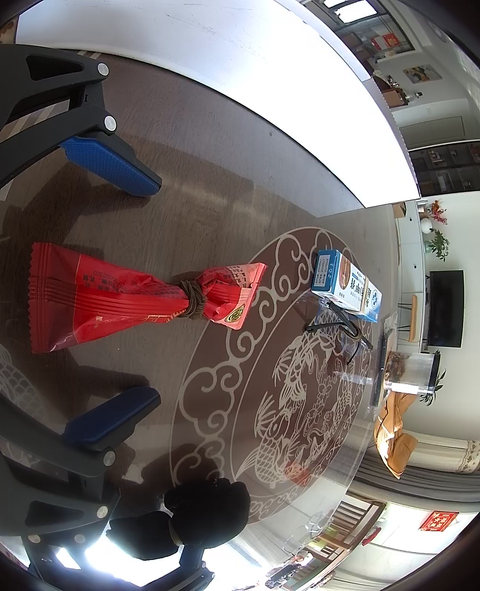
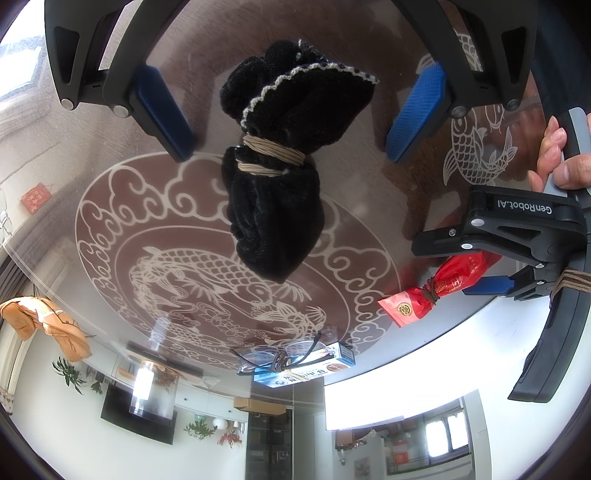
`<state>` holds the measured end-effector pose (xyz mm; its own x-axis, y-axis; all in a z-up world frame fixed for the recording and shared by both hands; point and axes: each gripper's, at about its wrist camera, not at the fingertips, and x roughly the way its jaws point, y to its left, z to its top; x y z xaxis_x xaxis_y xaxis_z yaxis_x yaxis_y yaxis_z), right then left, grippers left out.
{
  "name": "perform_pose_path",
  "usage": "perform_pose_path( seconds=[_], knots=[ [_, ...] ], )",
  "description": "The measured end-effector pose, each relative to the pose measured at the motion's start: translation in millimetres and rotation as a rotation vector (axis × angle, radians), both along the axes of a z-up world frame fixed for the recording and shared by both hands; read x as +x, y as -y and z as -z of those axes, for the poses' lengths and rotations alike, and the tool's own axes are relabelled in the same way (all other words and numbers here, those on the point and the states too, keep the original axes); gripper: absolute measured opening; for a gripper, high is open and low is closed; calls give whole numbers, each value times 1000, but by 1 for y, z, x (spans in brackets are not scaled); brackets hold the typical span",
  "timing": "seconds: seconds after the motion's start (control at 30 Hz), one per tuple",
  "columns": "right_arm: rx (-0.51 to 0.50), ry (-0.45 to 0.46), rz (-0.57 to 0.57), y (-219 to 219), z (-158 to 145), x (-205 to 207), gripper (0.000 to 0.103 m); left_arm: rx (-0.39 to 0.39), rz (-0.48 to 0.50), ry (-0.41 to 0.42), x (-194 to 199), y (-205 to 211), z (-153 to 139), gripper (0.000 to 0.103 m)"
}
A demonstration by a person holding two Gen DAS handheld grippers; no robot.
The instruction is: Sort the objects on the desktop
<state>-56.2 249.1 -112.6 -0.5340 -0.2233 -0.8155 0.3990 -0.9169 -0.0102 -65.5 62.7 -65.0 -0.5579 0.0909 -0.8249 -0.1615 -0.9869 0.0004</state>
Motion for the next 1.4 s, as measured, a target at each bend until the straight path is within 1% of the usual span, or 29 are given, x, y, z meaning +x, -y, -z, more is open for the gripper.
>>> perform_pose_path(
  seconds=[1.4],
  knots=[
    [0,0,0,0,0,0,103,-3,-9,0,-3,-1,1,103]
  ],
)
